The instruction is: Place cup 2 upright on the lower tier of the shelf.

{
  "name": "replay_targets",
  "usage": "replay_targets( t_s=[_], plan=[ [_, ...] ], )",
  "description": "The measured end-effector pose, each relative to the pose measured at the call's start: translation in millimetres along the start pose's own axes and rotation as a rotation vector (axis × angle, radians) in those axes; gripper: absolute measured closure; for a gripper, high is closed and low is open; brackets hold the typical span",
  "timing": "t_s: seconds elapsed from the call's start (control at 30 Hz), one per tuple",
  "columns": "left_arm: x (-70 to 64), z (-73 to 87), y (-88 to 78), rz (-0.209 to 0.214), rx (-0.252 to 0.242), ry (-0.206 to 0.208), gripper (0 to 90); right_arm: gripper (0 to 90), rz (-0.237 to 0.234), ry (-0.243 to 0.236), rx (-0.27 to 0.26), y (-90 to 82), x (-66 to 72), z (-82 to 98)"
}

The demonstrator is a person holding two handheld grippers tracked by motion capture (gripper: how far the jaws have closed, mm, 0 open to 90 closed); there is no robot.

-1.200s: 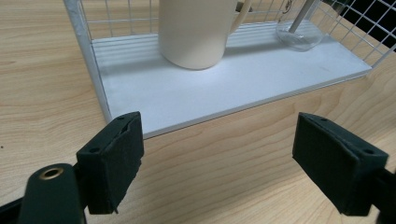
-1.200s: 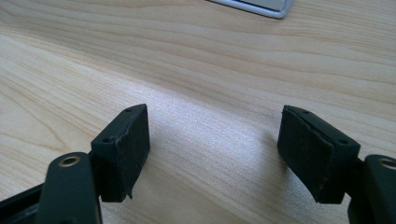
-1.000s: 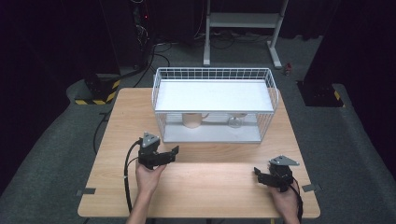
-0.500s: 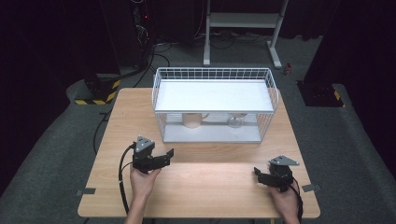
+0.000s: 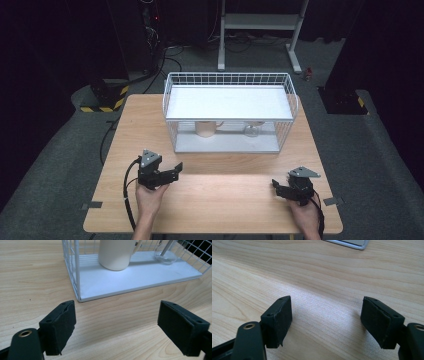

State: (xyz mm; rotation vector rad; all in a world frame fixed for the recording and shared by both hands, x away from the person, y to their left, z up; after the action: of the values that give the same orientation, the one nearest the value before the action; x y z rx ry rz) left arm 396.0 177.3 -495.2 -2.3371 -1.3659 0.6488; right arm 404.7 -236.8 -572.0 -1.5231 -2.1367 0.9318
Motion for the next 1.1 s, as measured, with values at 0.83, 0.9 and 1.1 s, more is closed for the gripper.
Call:
replay_targets(
  t_s=[0.83,0.9,1.1],
  plan=[
    [-2.9,24.5,0.0,-0.030,0.034,0.015,15.6,25.2,0.000,0.000,0.000,-0.1,0.1,0.1],
    [-3.2,25.5,1.1,-0.031,0.034,0.016,15.7,25.2,0.000,0.000,0.000,-0.1,0.1,0.1],
    [-2.7,33.0,5.4,-0.051,0.056,0.029,15.8,25.2,0.000,0.000,0.000,-0.1,0.0,0.1]
  ],
)
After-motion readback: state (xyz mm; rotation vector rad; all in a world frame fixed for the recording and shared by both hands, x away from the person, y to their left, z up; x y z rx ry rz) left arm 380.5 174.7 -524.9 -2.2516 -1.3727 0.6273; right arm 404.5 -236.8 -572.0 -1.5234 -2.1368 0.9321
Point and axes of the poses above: each handheld gripper's, and its own axes: y roughly forward along the jaws, z roughly out of its underside, x roughly to its left, the point moved 7 cm from there along y, roughly forward along the jaws, and after that the axes turned 6 degrees about z, right-handed, at the moved point
